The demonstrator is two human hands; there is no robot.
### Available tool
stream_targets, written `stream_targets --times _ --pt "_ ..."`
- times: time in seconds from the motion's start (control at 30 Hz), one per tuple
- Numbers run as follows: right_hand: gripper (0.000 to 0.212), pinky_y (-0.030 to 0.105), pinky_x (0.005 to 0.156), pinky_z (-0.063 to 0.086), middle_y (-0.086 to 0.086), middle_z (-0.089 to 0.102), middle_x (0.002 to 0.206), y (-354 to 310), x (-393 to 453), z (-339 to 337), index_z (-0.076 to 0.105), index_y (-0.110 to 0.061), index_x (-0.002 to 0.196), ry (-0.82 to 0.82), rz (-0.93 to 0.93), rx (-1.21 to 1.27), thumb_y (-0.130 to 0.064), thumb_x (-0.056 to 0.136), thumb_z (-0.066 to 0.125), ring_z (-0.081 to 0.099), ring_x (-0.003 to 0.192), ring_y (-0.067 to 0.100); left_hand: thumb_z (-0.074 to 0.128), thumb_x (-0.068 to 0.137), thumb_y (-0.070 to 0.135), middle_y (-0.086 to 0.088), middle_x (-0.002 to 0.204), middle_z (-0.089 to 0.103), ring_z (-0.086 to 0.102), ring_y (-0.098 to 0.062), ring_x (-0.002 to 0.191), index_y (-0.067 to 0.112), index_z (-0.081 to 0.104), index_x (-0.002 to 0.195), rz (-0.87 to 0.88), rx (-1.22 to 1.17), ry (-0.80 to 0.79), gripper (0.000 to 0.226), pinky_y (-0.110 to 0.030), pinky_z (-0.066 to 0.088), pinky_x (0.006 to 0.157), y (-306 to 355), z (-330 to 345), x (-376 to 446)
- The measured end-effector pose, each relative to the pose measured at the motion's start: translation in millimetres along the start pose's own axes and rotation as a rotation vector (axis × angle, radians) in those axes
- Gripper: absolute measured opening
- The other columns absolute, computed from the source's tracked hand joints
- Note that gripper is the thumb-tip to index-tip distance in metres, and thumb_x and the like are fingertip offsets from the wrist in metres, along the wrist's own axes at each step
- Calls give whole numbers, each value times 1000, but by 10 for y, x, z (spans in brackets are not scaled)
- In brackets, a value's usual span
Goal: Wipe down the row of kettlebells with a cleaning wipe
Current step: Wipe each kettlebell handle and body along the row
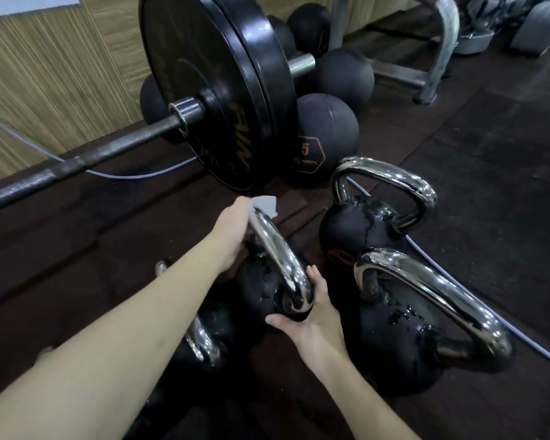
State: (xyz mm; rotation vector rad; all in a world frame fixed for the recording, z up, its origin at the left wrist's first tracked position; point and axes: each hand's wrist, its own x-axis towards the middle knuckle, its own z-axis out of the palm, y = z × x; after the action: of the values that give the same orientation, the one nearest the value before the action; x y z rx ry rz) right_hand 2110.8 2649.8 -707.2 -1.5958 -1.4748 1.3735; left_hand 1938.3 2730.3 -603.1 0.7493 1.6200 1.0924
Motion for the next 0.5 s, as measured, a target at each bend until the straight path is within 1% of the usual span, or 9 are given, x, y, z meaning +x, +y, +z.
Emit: stream_targets --times 0.07,0.13,0.17,0.2,0.27,0.33,0.4,0.43,0.5 --pt "125 33 126 33 -20 43 162 34 12 16 24 -53 156 -3 2 5 -34 61 102 44 146 5 44 99 27 -5 86 72 62 -22 80 18 65 84 -126 -217 58 27 -33 52 74 -76 27 66" --pt "124 33 126 34 -21 42 162 44 11 21 25 -53 155 -3 -16 12 -33 60 102 45 146 4 45 100 29 -2 85 68 60 -20 82 19 64 82 -5 -90 119 28 -38 52 85 -71 70 9" --pt "123 33 126 35 -21 42 162 49 11 16 26 -53 155 3 -27 9 -33 60 102 45 146 4 47 100 26 -1 86 64 56 -19 83 19 66 83 205 150 156 26 -41 51 88 -80 77 -62" --pt "122 33 125 35 -21 42 162 60 13 23 27 -51 156 12 -33 10 -32 61 102 44 146 4 48 98 19 -3 89 62 55 -20 86 18 69 86 511 482 174 24 -42 49 89 -114 73 -164" --pt "121 34 124 37 -20 42 162 84 13 26 30 -45 157 15 -50 5 -31 61 101 45 146 3 46 94 14 -10 100 65 58 -32 104 12 73 96 1035 1105 49 28 -55 46 99 -170 57 -444" --pt "116 37 120 44 -14 47 161 132 21 28 33 -37 160 -5 -51 92 -28 64 99 50 144 8 49 96 23 -10 112 66 55 -39 125 12 70 105 1270 1468 -163 26 -62 36 113 -301 25 -660" --pt "101 45 109 56 1 52 157 137 9 30 38 -29 158 -38 -31 192 -21 74 93 58 139 21 52 101 28 -9 126 65 53 -37 136 15 67 118 1417 1623 -331 27 -59 26 124 -433 -26 -738" --pt "97 48 104 59 5 53 155 136 9 32 41 -28 157 -42 -16 228 -22 76 93 60 137 24 51 104 30 -8 129 65 53 -35 137 16 66 122 1453 1661 -381 28 -58 21 127 -414 -52 -745" --pt "94 46 105 58 -2 57 152 112 34 49 45 -33 154 -31 -10 208 -26 74 95 62 133 16 44 106 35 -6 122 66 58 -31 127 19 66 121 1485 1663 -416 31 -54 14 129 -273 -94 -653"
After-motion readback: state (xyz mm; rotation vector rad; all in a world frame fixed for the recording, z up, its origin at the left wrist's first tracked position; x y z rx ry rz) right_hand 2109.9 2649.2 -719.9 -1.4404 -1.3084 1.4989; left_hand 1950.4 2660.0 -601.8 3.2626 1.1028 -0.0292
